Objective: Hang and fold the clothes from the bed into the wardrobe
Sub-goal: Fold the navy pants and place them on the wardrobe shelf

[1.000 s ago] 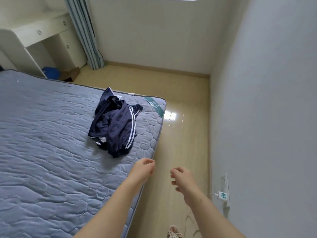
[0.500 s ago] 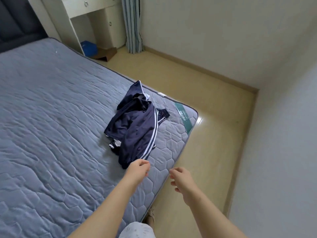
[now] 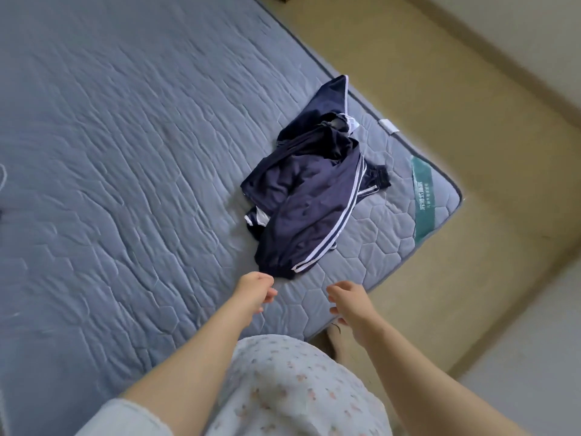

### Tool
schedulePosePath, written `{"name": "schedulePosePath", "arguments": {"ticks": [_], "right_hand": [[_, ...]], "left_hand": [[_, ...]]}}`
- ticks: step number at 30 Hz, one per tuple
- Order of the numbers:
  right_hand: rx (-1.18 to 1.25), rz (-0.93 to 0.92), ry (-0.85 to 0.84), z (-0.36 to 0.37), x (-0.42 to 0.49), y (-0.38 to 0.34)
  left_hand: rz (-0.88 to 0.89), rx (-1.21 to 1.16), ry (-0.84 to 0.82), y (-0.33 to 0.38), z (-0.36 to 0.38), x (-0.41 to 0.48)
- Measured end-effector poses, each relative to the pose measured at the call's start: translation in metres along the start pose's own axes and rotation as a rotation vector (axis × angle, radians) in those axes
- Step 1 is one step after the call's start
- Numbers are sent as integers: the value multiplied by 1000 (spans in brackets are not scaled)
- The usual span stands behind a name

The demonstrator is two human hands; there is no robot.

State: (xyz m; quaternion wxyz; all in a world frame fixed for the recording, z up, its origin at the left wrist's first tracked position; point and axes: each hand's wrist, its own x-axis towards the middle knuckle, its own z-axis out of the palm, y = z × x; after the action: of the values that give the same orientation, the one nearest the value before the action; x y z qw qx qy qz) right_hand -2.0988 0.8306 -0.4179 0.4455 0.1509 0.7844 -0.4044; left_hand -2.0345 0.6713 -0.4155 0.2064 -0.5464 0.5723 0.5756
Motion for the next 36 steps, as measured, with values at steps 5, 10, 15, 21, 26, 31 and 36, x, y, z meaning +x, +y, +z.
{"name": "schedulePosePath", "arguments": {"ticks": [5, 10, 15, 21, 26, 31, 36], "right_hand": [[-162, 80, -80, -5, 52, 3], [-291, 123, -126, -8, 102, 1], [-339, 168, -157, -5, 150, 5], [-409, 196, -223, 11, 188, -1], [-449, 151, -250, 22, 216, -10], [-439, 123, -244, 34, 223, -15], [-406, 100, -263, 56, 207, -31]], "left_hand": [[-229, -146, 49, -19, 17, 40], [-349, -216, 70, -28, 33, 85], [-346, -316, 144, -27, 51, 136], [-439, -665, 208, -41, 54, 190], [-369, -415, 289, -47, 62, 232], [-284, -192, 230, -52, 65, 244], [-162, -303, 189, -46, 49, 213]]}}
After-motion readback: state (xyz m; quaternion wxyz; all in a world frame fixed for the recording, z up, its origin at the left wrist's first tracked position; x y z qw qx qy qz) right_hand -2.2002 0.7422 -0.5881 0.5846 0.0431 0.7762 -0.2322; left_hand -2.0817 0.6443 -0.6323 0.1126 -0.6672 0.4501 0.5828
